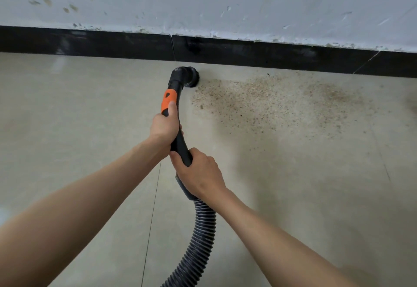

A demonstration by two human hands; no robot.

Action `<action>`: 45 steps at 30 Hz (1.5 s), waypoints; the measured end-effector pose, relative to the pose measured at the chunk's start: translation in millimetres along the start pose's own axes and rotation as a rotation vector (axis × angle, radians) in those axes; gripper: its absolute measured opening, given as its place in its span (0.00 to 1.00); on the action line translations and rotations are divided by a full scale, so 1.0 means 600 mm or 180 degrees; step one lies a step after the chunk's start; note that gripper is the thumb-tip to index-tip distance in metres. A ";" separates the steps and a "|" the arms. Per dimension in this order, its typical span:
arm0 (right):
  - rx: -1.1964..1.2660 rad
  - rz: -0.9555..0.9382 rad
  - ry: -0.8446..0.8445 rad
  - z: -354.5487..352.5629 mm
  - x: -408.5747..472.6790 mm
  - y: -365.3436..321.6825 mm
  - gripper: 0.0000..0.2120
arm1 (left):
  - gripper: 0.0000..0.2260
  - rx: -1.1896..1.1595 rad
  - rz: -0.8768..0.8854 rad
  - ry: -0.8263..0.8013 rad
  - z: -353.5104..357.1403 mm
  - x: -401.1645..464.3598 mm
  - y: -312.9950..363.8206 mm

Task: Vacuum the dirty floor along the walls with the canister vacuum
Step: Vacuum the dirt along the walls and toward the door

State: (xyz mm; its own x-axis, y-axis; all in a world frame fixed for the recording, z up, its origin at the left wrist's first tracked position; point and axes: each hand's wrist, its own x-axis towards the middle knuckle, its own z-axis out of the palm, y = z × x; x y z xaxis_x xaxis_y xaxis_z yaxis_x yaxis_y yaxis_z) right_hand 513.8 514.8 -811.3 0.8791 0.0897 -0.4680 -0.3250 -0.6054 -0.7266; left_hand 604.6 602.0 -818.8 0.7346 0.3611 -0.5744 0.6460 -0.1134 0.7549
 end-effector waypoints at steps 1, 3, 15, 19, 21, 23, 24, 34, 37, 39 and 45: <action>-0.0007 0.0013 0.0000 -0.004 -0.003 0.002 0.21 | 0.20 0.0021 -0.0007 -0.0035 0.003 -0.003 0.000; 0.0029 0.0052 0.0001 -0.011 -0.009 0.004 0.21 | 0.21 0.0072 0.0003 -0.0097 0.009 -0.008 0.004; 0.0283 0.0265 0.0191 -0.051 -0.022 0.020 0.21 | 0.23 0.0389 -0.0075 -0.0494 0.059 -0.036 0.036; 0.0306 0.0326 0.0331 -0.059 -0.024 0.027 0.20 | 0.23 0.0440 -0.0038 -0.0645 0.078 -0.040 0.041; 0.0362 0.0386 0.0432 -0.064 -0.023 0.031 0.20 | 0.24 0.0510 0.0002 -0.0749 0.092 -0.042 0.045; 0.0420 0.0432 0.0540 -0.069 -0.021 0.036 0.20 | 0.24 0.0572 0.0067 -0.0870 0.106 -0.044 0.051; 0.0453 0.0450 0.0587 -0.072 -0.019 0.037 0.20 | 0.24 0.0598 0.0095 -0.0917 0.112 -0.043 0.053; 0.0442 0.0392 0.0511 -0.058 0.005 0.023 0.19 | 0.25 0.0547 0.0128 -0.0817 0.094 -0.017 0.054; 0.0396 0.0249 0.0305 -0.048 0.024 0.002 0.19 | 0.25 0.0425 0.0128 -0.0603 0.061 0.002 0.059; 0.0330 0.0151 0.0164 -0.038 0.033 -0.011 0.21 | 0.26 0.0348 0.0084 -0.0457 0.037 0.013 0.058; 0.0112 0.0006 -0.0099 -0.013 0.023 -0.016 0.20 | 0.25 0.0194 -0.0059 -0.0169 -0.004 0.009 0.032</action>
State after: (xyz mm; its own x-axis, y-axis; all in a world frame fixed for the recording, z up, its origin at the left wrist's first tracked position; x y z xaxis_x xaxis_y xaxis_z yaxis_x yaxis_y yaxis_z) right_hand 531.8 515.8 -807.1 0.8674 0.1135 -0.4845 -0.3392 -0.5774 -0.7426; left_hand 620.5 603.9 -806.4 0.7312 0.3142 -0.6055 0.6700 -0.1639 0.7241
